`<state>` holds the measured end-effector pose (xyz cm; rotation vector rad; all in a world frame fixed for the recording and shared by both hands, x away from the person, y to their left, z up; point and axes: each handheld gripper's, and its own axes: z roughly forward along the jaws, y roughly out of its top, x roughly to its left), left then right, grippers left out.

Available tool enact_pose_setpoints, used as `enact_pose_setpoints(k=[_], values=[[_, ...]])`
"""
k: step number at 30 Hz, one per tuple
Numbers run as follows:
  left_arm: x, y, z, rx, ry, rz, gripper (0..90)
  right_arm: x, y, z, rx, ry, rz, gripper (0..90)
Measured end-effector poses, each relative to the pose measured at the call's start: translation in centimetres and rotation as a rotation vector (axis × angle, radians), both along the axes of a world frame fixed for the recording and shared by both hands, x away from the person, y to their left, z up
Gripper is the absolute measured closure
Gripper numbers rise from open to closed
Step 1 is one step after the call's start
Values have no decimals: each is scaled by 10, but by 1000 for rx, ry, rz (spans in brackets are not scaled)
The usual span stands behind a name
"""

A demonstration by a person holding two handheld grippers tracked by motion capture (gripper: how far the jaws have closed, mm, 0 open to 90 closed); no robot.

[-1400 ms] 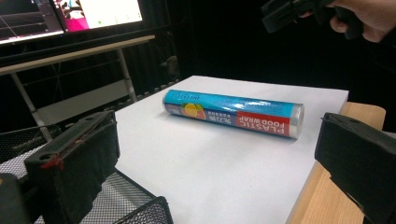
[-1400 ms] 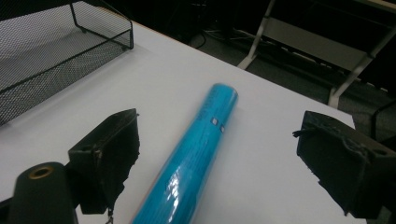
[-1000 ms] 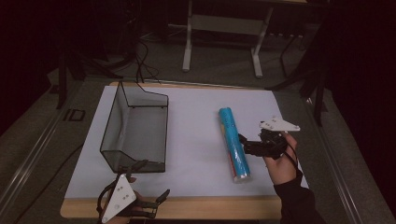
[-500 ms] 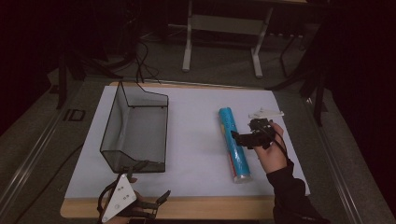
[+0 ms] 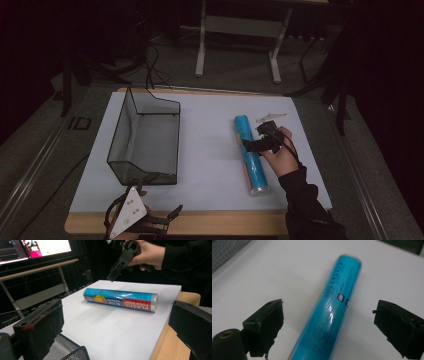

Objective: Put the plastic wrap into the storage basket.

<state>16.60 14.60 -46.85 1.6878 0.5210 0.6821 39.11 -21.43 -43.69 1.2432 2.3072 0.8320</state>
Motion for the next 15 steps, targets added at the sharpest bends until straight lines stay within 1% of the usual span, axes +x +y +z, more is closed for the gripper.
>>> enact_pose_setpoints(k=[5,9,11,13,15], values=[[1,-1,-1,3,4,-5,5,11,1,-12,-16,48,-11,87],[1,-1,-1,8,6,-7,5,19,2,-16,7,81,-33,87],[0,-1,-1,6,5,-5,5,22,4,-18,-17,93,-43,88],[1,-1,-1,3,5,-5,5,26,6,-22,-28,133,-50,88],[1,-1,-1,6,7,-9,5,29,8,-26,-43,159,-63,89]])
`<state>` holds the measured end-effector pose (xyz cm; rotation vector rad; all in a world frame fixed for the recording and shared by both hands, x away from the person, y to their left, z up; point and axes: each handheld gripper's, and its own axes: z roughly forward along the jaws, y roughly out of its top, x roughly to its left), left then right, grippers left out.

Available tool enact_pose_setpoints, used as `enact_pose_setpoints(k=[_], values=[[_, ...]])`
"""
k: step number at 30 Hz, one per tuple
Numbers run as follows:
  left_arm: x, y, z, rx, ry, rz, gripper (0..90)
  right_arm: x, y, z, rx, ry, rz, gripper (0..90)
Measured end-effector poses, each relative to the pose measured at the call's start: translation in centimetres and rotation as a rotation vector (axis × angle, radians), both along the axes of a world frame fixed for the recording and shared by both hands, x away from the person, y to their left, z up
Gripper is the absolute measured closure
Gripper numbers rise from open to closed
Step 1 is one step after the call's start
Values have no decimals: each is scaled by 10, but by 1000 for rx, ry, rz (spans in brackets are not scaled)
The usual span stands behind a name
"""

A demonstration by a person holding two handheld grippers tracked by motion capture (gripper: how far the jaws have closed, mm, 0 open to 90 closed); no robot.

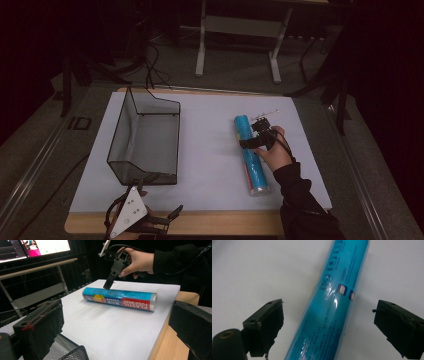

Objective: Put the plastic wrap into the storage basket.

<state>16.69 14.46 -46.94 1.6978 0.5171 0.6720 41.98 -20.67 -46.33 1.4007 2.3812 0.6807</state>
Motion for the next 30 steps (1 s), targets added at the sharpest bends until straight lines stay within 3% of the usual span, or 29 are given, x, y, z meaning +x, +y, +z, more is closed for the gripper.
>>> enact_pose_setpoints(k=[9,13,25,30], values=[[0,-1,-1,1,3,-3,5,10,1,-20,-2,141,-62,134],[0,-1,-1,4,4,-7,5,14,3,-26,-30,196,-72,145],[-1,-2,-1,8,-3,-8,5,24,15,-35,-85,285,-101,242],[-1,-2,-1,10,-2,-6,5,28,19,-38,-119,289,-96,241]])
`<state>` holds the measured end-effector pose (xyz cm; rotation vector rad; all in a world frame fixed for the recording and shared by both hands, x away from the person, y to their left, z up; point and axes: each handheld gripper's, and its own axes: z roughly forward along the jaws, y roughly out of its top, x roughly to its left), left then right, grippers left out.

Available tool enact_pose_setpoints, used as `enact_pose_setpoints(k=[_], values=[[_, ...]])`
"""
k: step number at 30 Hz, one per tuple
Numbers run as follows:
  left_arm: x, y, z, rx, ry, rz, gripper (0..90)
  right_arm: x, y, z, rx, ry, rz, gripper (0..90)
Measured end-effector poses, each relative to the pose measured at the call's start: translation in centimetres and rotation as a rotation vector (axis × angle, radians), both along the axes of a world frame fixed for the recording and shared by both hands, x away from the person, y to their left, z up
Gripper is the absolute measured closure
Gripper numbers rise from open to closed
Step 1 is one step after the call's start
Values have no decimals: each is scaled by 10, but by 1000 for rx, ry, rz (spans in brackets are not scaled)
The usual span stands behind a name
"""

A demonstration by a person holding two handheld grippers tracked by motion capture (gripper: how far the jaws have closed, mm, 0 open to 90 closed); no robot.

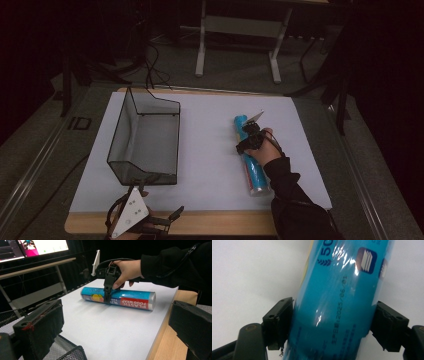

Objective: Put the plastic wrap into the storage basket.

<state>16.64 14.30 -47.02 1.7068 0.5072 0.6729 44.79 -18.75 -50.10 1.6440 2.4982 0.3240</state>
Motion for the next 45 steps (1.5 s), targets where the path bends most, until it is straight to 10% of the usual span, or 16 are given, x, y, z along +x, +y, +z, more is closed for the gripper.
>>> enact_pose_setpoints(k=[6,24,45], values=[[-1,-1,0,3,-4,0,5,7,4,-9,0,105,-35,257],[0,-1,-1,16,-2,4,5,2,0,-1,83,83,-82,310],[-1,-1,0,15,-10,7,5,11,4,66,130,-44,-86,317]])
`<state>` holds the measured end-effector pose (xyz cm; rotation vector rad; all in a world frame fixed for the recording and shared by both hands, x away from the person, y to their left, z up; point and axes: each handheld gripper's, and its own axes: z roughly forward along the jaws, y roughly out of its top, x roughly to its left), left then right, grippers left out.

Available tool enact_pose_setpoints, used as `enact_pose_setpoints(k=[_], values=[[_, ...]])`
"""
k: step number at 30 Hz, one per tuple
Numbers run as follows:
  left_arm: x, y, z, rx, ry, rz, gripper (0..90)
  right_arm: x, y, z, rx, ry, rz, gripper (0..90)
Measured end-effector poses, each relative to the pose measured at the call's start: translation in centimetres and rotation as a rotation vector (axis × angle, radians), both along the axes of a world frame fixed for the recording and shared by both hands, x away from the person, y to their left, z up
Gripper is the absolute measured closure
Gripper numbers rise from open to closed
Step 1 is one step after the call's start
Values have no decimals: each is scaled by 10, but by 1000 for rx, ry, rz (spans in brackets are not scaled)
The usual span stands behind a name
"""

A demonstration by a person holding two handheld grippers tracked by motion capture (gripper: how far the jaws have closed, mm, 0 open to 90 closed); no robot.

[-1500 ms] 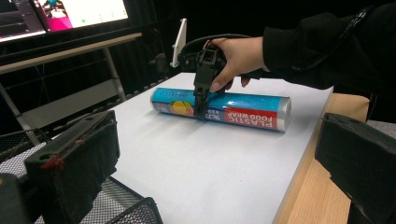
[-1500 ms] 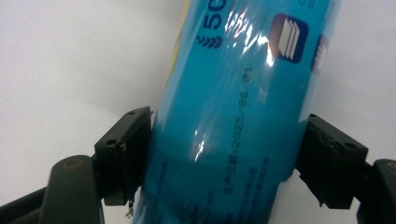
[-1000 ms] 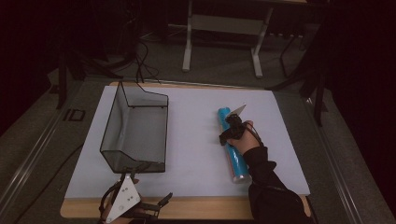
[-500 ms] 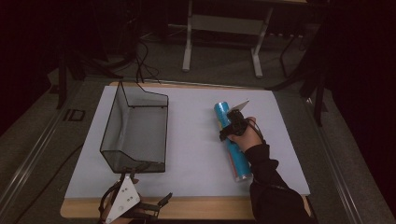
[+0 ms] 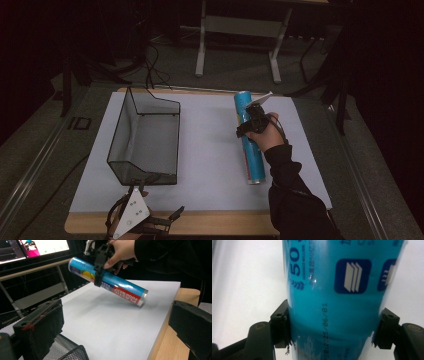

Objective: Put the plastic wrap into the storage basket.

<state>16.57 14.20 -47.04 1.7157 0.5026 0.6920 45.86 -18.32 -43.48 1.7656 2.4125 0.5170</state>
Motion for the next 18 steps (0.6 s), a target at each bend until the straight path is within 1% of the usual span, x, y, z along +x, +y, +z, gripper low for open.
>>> enact_pose_setpoints(k=[1,2,3,4,5,6,8,9,10,11,12,13,14,15,16,18], values=[[0,0,0,0,0,0,5,0,0,0,0,0,0,317],[0,0,0,0,-1,-1,5,1,2,6,0,-6,3,317],[0,0,0,0,-1,-1,5,1,2,6,0,-6,3,317],[0,0,0,0,-1,-2,5,2,5,12,-1,-20,4,317],[0,0,0,0,-1,-2,5,2,5,12,-1,-20,4,317],[0,0,0,2,-1,-2,5,2,8,19,3,-31,9,317],[1,0,0,1,0,-2,5,3,12,26,1,-36,21,317],[1,0,0,1,0,-2,5,3,12,26,1,-36,21,317],[0,0,0,-1,-1,-2,5,3,16,33,1,-51,26,317],[0,0,0,-1,-1,-2,5,3,16,33,1,-51,26,317],[0,0,0,0,0,-2,5,4,22,41,4,-64,30,317],[0,0,0,0,0,-2,5,4,22,41,4,-64,30,317],[0,0,0,0,-1,-2,5,4,27,49,1,-77,43,317],[0,0,0,0,-1,-2,5,4,27,49,1,-77,43,317],[0,0,1,0,-1,-3,5,5,34,57,5,-91,51,318],[0,0,1,-1,-2,-3,5,5,40,66,11,-105,56,318]])
